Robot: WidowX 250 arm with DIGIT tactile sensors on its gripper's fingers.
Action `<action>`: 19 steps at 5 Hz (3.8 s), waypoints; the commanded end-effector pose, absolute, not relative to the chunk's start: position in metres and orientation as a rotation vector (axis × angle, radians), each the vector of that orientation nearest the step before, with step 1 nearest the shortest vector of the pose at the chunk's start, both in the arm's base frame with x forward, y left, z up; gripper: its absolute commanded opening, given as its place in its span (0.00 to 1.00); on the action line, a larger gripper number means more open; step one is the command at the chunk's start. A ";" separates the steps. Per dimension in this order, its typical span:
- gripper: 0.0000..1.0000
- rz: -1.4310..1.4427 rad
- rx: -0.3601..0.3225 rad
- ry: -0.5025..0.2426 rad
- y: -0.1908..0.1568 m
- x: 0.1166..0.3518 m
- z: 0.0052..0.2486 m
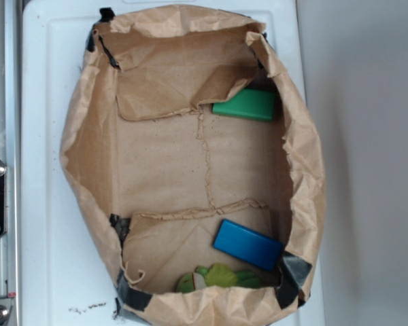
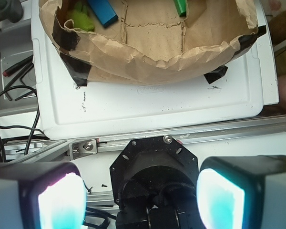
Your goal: Grab the blue block.
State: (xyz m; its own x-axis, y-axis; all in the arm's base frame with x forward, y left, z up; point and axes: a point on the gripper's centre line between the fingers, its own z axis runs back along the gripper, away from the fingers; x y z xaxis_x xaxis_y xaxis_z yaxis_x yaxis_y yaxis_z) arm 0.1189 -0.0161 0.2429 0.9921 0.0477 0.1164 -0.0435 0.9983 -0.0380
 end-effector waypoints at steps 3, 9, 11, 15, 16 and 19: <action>1.00 0.074 -0.011 -0.189 -0.044 0.192 0.236; 1.00 -0.256 0.011 -0.245 -0.025 0.311 0.132; 1.00 -0.256 0.011 -0.245 -0.025 0.311 0.132; 1.00 -0.246 0.085 -0.221 -0.001 0.313 0.083; 1.00 -0.268 0.070 -0.214 0.014 0.313 0.072; 1.00 -0.330 0.026 -0.218 -0.025 0.309 0.066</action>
State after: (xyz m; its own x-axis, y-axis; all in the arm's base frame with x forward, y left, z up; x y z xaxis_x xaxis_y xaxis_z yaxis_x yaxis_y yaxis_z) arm 0.3030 -0.0145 0.0480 0.9464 -0.2876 0.1471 0.2846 0.9578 0.0418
